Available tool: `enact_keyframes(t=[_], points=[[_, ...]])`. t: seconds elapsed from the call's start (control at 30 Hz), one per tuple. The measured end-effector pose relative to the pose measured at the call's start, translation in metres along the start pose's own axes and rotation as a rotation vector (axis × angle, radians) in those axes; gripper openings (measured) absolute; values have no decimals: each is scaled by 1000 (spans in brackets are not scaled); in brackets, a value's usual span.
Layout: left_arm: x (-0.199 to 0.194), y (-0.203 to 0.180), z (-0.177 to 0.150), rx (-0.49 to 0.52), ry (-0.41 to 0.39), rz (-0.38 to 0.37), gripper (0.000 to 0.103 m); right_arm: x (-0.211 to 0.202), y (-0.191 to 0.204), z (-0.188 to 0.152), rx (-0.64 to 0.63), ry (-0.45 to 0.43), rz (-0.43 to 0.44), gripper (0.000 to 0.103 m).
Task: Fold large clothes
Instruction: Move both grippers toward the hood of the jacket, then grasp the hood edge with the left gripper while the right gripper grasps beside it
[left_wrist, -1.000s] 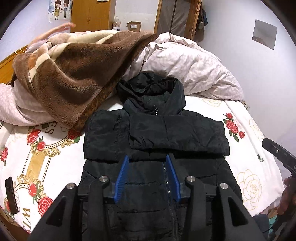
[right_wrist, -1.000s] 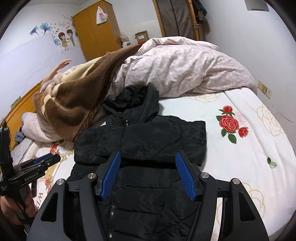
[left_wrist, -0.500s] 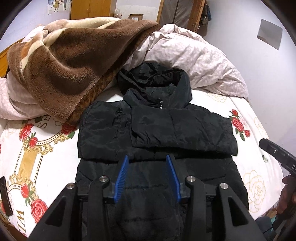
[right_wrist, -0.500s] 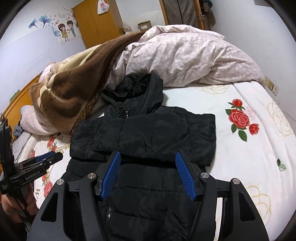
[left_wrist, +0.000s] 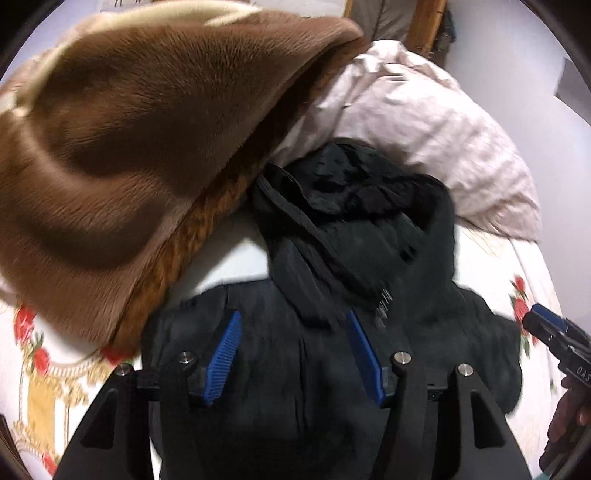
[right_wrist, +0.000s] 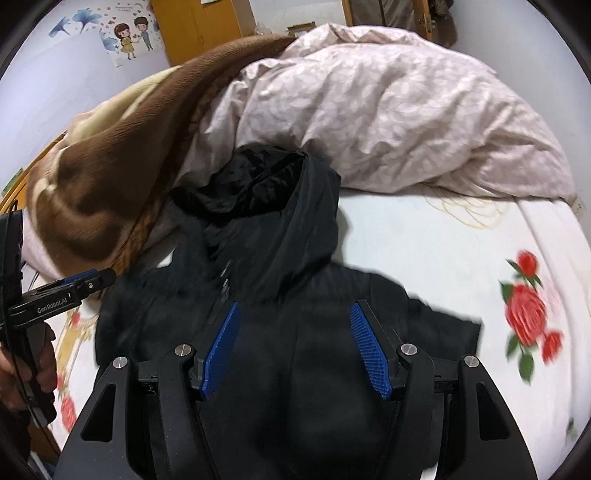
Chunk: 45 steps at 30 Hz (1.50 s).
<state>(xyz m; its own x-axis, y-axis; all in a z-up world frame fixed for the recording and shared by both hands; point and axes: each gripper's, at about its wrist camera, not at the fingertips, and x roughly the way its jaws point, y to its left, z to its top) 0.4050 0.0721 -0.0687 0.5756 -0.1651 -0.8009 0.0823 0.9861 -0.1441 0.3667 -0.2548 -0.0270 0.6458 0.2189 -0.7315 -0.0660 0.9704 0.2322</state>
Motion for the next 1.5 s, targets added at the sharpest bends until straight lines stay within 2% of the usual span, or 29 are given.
enact_keyframes(t=[0.2, 0.37, 0.4, 0.43, 0.47, 0.5, 0.53, 0.6, 0.67, 0.77, 0.87, 1.0, 1.13, 1.27, 1.4, 1.5], points=[[71, 4, 49, -12, 5, 40, 61, 80, -22, 54, 43, 31, -10, 63], [124, -3, 73, -21, 34, 41, 59, 141, -35, 88, 81, 71, -2, 63], [132, -5, 74, -17, 40, 45, 54, 155, -38, 93, 103, 86, 8, 63], [139, -7, 75, -16, 46, 43, 30, 163, -40, 96, 113, 98, 17, 63], [145, -9, 77, -13, 61, 29, 12, 173, -40, 98, 125, 122, 26, 60], [149, -12, 76, -10, 69, 29, 10, 178, -40, 99, 129, 133, 30, 34], [149, -14, 75, -2, 58, 31, 6, 181, -39, 100, 129, 142, 39, 20], [136, -20, 71, 24, 10, 26, 4, 173, -34, 98, 112, 127, 38, 10], [112, -22, 66, 35, -46, 10, 3, 156, -33, 97, 116, 94, 58, 9], [63, -22, 52, 23, -124, -28, 3, 107, -26, 88, 110, 22, 85, 9], [5, -19, 27, 17, -191, -67, 3, 49, -15, 68, 86, -43, 107, 9], [-68, -22, -21, 15, -264, -122, 3, -27, -9, 25, 119, -106, 158, 9], [-115, -19, -82, 0, -274, -157, 3, -77, -6, -33, 157, -114, 177, 9], [-127, -15, -129, -17, -226, -164, 3, -93, -9, -96, 211, -60, 191, 9], [-121, 0, -168, -4, -140, -146, 4, -83, -14, -152, 249, 42, 190, 9], [-112, 5, -179, 15, -84, -104, 8, -76, -15, -180, 260, 101, 185, 15]])
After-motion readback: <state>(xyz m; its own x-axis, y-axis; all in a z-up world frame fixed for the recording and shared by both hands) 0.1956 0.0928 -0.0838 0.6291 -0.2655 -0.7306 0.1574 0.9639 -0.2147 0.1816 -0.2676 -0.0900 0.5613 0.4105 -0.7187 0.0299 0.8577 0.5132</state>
